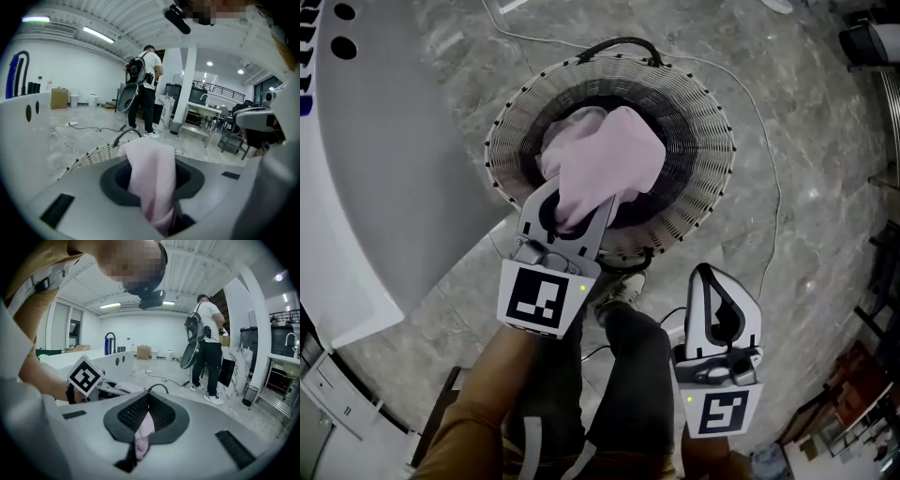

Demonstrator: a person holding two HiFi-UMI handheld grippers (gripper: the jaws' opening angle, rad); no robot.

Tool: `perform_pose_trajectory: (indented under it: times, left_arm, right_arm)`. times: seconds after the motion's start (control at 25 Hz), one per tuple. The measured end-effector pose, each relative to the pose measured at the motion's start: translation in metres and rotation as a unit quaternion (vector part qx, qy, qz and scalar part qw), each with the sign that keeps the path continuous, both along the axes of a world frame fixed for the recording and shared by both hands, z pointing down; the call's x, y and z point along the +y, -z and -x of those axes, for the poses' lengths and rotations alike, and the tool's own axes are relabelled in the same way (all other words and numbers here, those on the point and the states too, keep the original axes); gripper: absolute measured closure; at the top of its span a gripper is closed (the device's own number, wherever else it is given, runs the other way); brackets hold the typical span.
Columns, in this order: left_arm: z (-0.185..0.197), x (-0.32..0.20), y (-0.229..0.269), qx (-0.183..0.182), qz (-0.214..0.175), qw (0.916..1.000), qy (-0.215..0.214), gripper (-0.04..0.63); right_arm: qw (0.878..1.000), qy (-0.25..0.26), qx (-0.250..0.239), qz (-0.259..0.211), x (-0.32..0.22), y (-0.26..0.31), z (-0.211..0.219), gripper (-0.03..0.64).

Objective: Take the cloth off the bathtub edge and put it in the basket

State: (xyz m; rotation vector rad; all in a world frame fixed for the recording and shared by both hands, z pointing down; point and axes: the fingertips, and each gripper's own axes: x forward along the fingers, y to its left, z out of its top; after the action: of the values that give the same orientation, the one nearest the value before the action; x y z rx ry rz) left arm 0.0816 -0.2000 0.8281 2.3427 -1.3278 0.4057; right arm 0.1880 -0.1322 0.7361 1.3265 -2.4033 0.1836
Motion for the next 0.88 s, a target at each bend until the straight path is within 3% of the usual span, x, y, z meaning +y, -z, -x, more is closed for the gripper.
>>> perform_pose_trajectory:
  times: [0.2, 0.36, 0.68, 0.88]
  left_arm:
    - [-0.004, -0.005, -0.04, -0.009, 0.015, 0.9997, -0.016, 0.476]
    - [-0.009, -0.008, -0.064, -0.03, 0.016, 0.9985, -0.044, 0.29]
    - [-0.006, -0.002, -0.059, -0.038, 0.042, 0.9979, -0.03, 0.086]
    - [-0.018, -0.002, -0.024, -0.038, 0.025, 0.9985, -0.03, 0.075]
  right_arm:
    - [1.0, 0.002, 0.014, -0.011, -0.003, -0.031, 0.0, 0.614]
    - [1.0, -0.003, 0.009, -0.006, -0.004, -0.04, -0.002, 0.613]
    - [1.0, -0.011, 0.009, 0.004, -0.002, -0.011, -0.02, 0.613]
    - [1.0, -0.014, 0.009, 0.009, 0.001, 0.012, -0.03, 0.613]
